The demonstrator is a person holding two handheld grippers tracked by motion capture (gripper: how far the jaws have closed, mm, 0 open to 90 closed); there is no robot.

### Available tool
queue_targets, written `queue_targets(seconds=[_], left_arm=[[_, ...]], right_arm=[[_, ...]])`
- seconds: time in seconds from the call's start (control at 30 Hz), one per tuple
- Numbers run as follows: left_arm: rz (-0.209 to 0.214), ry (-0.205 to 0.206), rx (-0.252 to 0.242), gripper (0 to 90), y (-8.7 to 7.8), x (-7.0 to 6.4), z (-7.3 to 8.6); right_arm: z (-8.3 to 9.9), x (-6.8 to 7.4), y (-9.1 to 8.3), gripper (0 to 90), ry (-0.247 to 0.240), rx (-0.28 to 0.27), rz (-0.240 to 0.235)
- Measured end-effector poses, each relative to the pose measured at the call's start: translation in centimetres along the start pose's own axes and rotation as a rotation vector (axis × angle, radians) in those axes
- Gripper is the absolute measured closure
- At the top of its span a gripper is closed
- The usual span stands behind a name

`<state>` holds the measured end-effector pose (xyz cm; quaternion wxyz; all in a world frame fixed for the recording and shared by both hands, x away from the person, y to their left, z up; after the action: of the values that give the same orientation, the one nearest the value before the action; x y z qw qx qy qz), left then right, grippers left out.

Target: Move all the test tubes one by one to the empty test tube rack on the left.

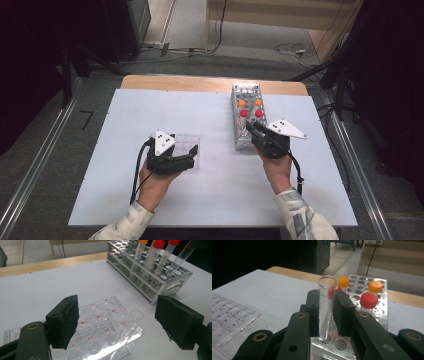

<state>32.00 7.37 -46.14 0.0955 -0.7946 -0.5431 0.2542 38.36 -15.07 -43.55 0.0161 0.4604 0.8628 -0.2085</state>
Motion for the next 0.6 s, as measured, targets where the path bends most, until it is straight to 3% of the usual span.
queue_targets(seconds=[0.37, 0.6], left_arm=[[0.011, -0.005, -0.019, 20.8, -0.5, -0.3, -0.4], [0.049, 0.002, -0.029, 22.2, -1.0, -1.3, -0.7]], right_arm=[[0.1, 2.4, -0.9, 73.3, -0.042, 0.014, -0.081], [1.0, 4.9, -0.8, 73.3, -0.085, 0.05, -0.152]])
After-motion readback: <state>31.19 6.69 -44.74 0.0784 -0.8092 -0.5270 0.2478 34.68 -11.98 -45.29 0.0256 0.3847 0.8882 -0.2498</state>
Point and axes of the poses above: each handheld gripper's, and its own axes: y roughly forward along the jaws, z roughly out of its underside, x roughly to its left, the point moved 8 cm from there along y, roughly forward along the jaws, and after that the axes turned 14 degrees about -y, right-handed, at the moved point
